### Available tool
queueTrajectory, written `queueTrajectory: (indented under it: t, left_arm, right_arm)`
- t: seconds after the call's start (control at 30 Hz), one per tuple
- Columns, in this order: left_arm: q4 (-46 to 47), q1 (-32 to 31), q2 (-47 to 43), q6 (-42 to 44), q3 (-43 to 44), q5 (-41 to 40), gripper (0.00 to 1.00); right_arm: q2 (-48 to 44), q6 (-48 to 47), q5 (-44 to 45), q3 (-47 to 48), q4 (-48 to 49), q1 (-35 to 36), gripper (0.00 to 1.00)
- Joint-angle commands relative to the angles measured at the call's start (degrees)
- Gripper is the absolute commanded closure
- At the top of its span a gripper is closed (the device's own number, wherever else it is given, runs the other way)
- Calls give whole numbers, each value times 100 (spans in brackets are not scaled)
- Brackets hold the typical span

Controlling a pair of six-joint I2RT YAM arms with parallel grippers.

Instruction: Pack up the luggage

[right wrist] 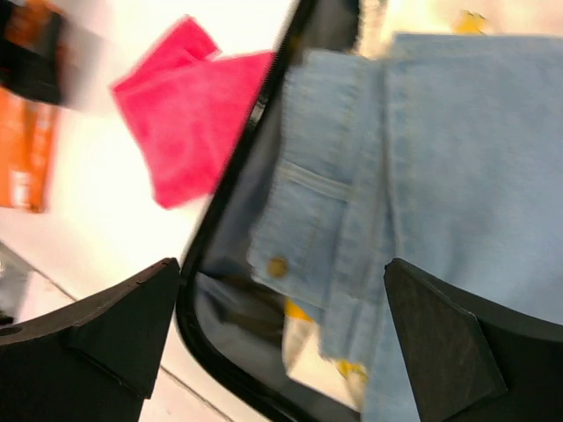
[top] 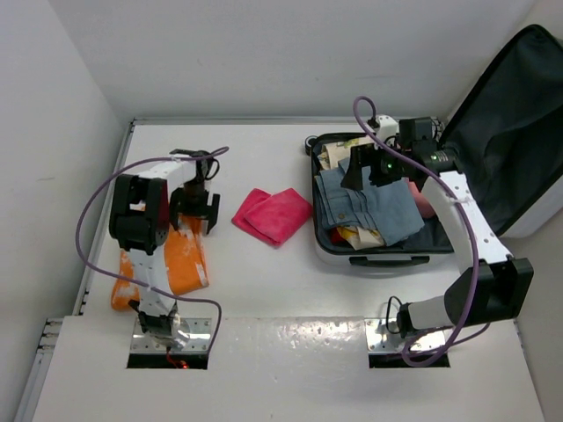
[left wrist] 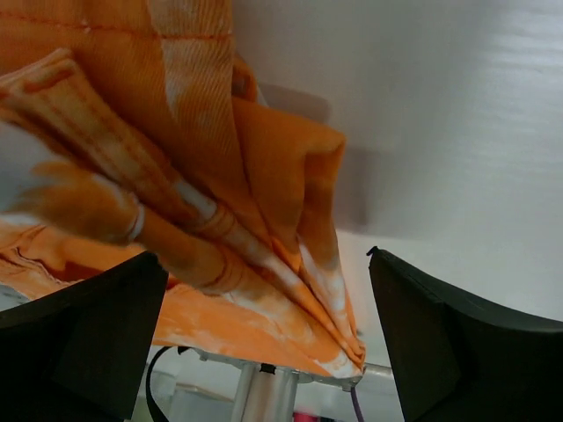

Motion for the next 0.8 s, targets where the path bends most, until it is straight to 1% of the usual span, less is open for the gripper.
queueTrajectory:
  t: [0.0,0.03,0.07,0.1,0.13,0.17,0.2,0.23,0.27,0.3,0.33,0.37,0.4,0.43,0.47,0.5,0.53,0.57,0.63,0.67,0.7,0.73,0.77]
  left_arm:
    - [8,-211,176,-427,158,-503,0]
    - [9,-212,229,-428,158,-503,0]
    - [9,-212,352,-428,158,-503,0]
    - [70,-212,353,-480,210,-503,6]
    - [70,-212,423,-481,211,-399,12]
    - [149,-142,423,-533,315,-276,23]
    - [263,-89,423,-533,473,125,32]
    - [264,-28,423,-586,570,295,52]
    - [377,69,423,-647,649,462,63]
    - [439,122,371,-700,737,811,72]
    - [579,183,371,-700,912,989,78]
    - [650,332,284,-831,1010,1165,86]
    - [737,429,230,-1006,1098,1610,90]
    - [808,526,230,-1139,1394,1797,94]
    - [809,692,230,-1279,1589,2008,97]
    - [861,763,378,-1507,1817,2384,99]
    - [940,764,379,-1596,2202,2510,100]
    - [1019,816,379,-1658,2319,2642,100]
    - [1351,930,266,-1877,2250,3343,100]
    - [1458,983,265,-1948,2171,3633,100]
    - [1459,1036,187,-2001,2110,3819,100]
    - [1459,1036,186,-2001,2057,3899,100]
    - [1529,1036,64,-1932,1900,3961,100]
  right_arm:
    - [-195,465,-636,-240,731,58,1]
    - [-239,553,-776,-330,892,92,1]
    - [-283,849,-926,-609,1450,180,1]
    - [-292,957,-1005,-716,1665,233,1]
    - [-327,1071,-1102,-822,2085,312,1]
    - [-310,1298,-1173,-918,2298,347,1]
    - [-258,1561,-1191,-1154,2665,487,1]
    - [-205,1834,-1173,-1209,3026,567,1]
    - [-152,1976,-1078,-1201,3194,620,1]
    - [74,2273,-1024,-1183,3301,803,1]
    - [164,2328,-954,-1148,3589,866,1]
    - [252,2451,-614,-1096,3687,918,1]
    - [479,2774,-515,-1043,3801,1067,1]
    - [577,2760,-436,-1008,4055,1129,1]
    - [769,2803,-113,-903,4214,1191,1]
    - [989,2864,-49,-780,4372,1374,1]
    - [1104,2891,-40,-596,4504,1446,1]
    - [1384,2900,-31,-525,4636,1533,1]
    - [2033,3041,-100,27,4743,1683,1]
    - [2211,3084,-171,178,4717,1771,1]
    - [2795,3128,-345,597,4699,1859,1]
    - [2993,3277,-399,993,4673,1938,1]
    - [3169,3313,-478,1179,4568,1973,1]
